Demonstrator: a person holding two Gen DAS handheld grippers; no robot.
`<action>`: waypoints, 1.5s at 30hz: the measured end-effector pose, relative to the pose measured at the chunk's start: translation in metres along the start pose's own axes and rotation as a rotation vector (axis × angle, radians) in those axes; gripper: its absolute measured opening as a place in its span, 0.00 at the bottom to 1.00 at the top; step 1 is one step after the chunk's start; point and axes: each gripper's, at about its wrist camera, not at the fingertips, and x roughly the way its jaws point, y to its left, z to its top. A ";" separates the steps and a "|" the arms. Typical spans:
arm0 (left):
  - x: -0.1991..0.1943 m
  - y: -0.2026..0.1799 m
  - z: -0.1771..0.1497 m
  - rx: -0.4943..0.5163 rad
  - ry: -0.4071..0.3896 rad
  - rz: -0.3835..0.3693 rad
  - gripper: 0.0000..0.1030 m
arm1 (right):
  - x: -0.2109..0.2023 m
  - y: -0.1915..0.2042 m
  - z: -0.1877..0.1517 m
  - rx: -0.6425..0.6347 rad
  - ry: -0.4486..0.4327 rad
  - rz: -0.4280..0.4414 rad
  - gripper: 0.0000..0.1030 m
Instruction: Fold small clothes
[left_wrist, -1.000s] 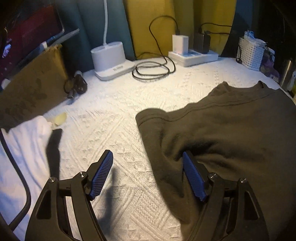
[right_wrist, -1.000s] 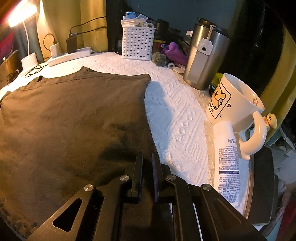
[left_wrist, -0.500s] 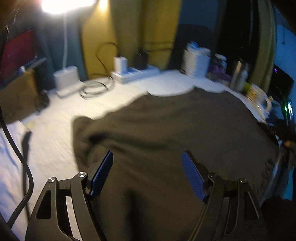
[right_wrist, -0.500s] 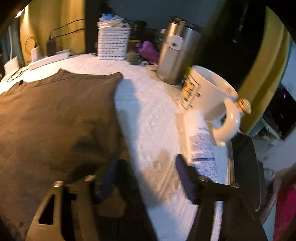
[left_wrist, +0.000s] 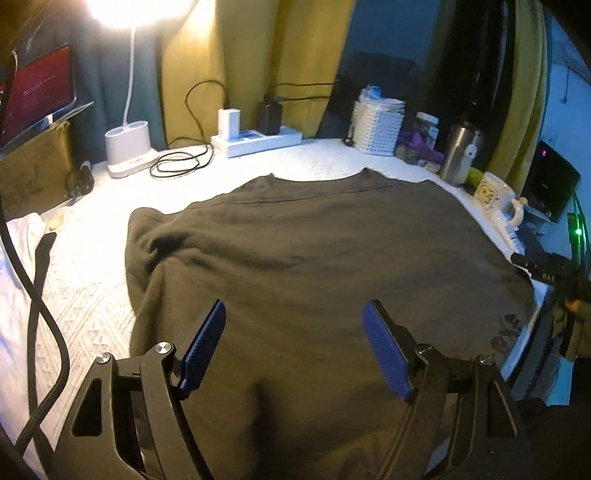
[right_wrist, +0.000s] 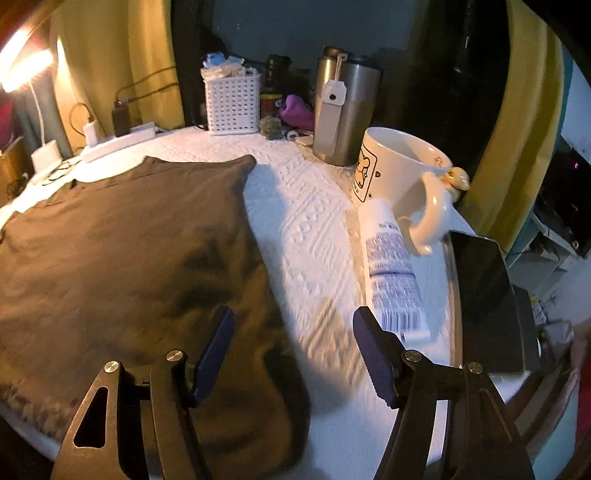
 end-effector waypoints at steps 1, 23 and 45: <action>-0.001 -0.003 0.000 0.003 0.001 -0.006 0.75 | -0.006 0.000 -0.004 0.005 -0.002 0.006 0.67; -0.017 -0.048 -0.001 0.060 -0.020 -0.065 0.75 | -0.028 0.008 -0.060 0.159 0.069 0.236 0.83; 0.012 0.001 -0.001 -0.011 0.020 -0.036 0.75 | 0.017 0.045 -0.012 0.138 0.047 0.263 0.87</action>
